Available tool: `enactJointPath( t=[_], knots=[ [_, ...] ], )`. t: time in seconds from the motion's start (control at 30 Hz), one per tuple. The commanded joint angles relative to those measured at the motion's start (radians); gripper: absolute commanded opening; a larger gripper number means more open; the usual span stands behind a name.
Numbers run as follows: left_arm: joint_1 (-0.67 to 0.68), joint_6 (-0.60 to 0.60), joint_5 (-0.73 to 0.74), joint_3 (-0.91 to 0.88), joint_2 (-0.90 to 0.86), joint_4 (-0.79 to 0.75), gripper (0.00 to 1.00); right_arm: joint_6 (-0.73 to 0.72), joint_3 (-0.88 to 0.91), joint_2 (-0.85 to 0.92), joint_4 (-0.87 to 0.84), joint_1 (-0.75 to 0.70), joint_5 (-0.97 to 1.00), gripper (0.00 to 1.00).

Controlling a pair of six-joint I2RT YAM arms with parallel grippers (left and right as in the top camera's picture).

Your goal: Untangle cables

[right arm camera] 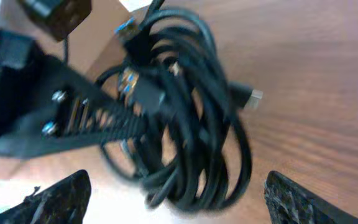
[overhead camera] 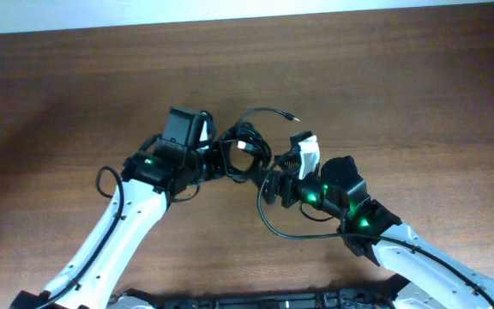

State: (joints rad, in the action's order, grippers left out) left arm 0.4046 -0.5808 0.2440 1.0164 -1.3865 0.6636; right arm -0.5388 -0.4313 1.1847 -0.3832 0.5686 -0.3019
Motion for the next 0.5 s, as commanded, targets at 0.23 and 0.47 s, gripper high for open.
enactJointPath(
  t=[0.23, 0.47],
  knots=[
    [0.051, -0.010, -0.038, -0.002, -0.006, -0.025, 0.00, 0.109, -0.005, 0.035, -0.044, 0.008, -0.417, 0.04],
    [0.051, -0.010, -0.163, -0.002, -0.006, -0.179, 0.00, 0.195, -0.005, 0.035, -0.130, -0.006, -0.726, 0.04]
  ],
)
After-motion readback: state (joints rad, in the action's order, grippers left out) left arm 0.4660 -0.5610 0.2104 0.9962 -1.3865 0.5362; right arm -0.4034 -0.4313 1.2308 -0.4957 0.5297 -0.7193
